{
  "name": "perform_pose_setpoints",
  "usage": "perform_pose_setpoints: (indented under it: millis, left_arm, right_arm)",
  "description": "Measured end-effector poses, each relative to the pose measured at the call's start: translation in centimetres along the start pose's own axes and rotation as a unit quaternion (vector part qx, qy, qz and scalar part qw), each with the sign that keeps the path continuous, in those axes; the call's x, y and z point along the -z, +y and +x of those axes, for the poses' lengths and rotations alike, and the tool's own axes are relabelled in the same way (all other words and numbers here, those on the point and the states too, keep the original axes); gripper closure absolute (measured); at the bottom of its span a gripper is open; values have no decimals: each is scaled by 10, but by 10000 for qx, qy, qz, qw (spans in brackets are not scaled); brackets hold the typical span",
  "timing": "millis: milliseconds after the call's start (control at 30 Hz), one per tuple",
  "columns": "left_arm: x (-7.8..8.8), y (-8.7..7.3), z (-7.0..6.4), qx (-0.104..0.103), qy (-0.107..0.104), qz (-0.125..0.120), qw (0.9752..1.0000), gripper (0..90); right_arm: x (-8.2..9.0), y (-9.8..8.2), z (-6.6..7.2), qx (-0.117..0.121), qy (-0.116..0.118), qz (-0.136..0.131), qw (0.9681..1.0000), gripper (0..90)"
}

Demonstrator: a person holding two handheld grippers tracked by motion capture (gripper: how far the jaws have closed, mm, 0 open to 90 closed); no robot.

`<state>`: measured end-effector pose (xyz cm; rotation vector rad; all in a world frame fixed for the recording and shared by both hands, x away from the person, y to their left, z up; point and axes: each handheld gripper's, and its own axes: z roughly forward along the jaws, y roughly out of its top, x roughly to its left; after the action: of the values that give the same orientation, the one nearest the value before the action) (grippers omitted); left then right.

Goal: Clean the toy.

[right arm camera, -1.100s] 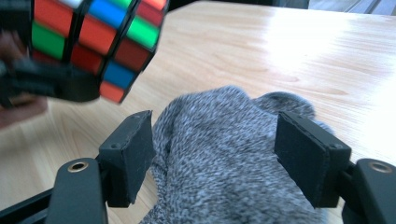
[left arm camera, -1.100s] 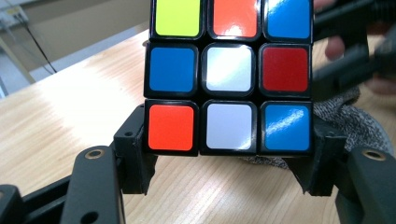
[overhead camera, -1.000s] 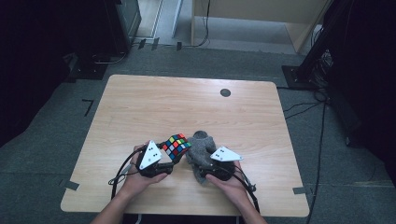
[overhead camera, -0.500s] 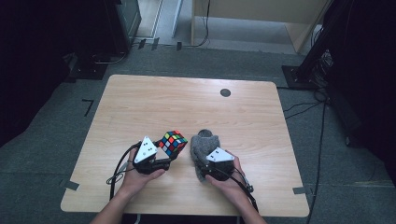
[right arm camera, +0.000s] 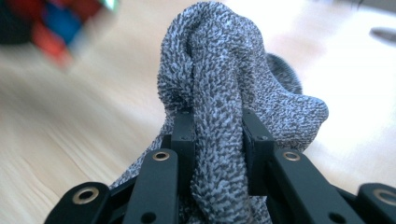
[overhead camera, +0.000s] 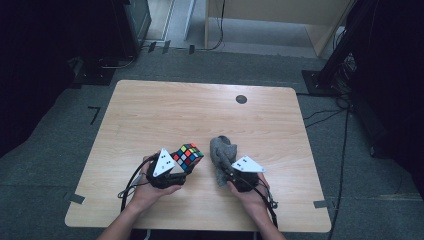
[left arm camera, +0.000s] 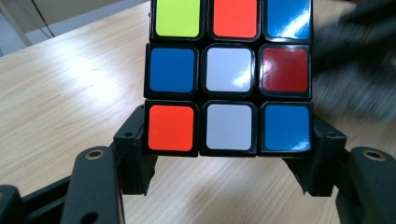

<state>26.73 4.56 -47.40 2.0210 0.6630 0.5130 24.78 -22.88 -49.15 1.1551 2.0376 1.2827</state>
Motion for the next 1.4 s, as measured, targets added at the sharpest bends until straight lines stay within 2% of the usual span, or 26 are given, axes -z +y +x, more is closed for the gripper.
perform_pose_setpoints:
  millis: [33,67,100,133,200,267,367,400,433,533,567,633,667,700,767,833,867,900,933,967,1000,1100,1133,1200,1267,1400]
  left_arm:
    - [-2,0,-4,-150,36,118,9998,340]
    - [-4,0,-6,-251,79,187,9995,340]
    - [-4,0,-6,-251,79,187,9995,340]
    - [-6,1,-10,-319,108,239,9991,340]
    - [-9,2,-16,-502,152,380,9979,340]
    - [-12,3,-25,-759,204,547,9954,340]
    - [-15,6,-38,-979,196,691,9926,340]
    - [-17,7,-42,-1065,240,776,9910,340]
    - [-18,7,-45,-1142,261,856,9894,340]
    - [-18,6,-47,-1195,199,926,9883,340]
    - [-18,8,-46,-1135,164,874,9896,341]
    - [-16,8,-44,-1080,136,827,9906,342]
    - [-16,8,-44,-1080,136,827,9906,342]
    - [-16,8,-44,-1084,146,835,9905,342]
    - [-17,8,-44,-1085,142,851,9903,342]
    - [-17,9,-45,-1091,136,833,9904,341]
    - [-17,9,-46,-1131,158,851,9898,341]
    - [-17,9,-46,-1131,158,851,9898,341]
    - [-16,8,-45,-1141,163,833,9898,341]
    - [-15,8,-44,-1107,134,783,9907,342]
    - [-13,9,-43,-1043,81,719,9919,342]
    - [-8,10,-38,-935,-144,450,9945,342]
    - [-5,10,-36,-925,-259,304,9949,342]
    - [1,10,-34,-854,-455,-40,9953,342]
    - [7,11,-32,-847,-534,-355,9943,342]
    - [17,12,-27,-772,-604,-781,9921,341]
  right_arm:
    - [14,8,0,-121,181,-492,9985,717]
    - [22,12,3,-87,255,-717,9971,716]
    - [22,12,3,-87,255,-717,9971,716]
    - [28,17,7,0,344,-907,9953,715]
    - [36,24,20,304,471,-1110,9922,714]
    - [37,28,37,757,515,-1083,9899,713]
    - [28,26,60,1456,396,-772,9855,707]
    - [22,21,73,1881,223,-609,9800,700]
    - [22,21,73,1881,223,-609,9800,700]
    - [19,17,87,2528,-51,-482,9663,700]
    - [19,18,85,2541,-148,-469,9659,701]
    - [20,21,76,2168,-191,-530,9746,702]
    - [20,21,76,2168,-191,-530,9746,702]
    - [21,22,71,1964,-203,-549,9788,702]
    - [22,23,68,1928,-329,-568,9790,704]
    - [21,18,82,2398,-77,-576,9691,691]
    - [20,15,90,2703,-186,-582,9608,693]
    - [20,15,90,2703,-186,-582,9608,693]
    - [19,14,94,2901,-287,-544,9550,695]
    - [20,17,91,2772,-307,-559,9587,703]
    - [20,17,91,2772,-307,-559,9587,703]
    - [29,25,68,1842,-158,-753,9799,707]
    - [32,28,59,1555,-55,-861,9841,708]
    - [36,30,44,1099,245,-1033,9883,708]
    - [37,28,33,736,653,-1156,9884,709]
    - [32,24,21,502,537,-978,9925,711]
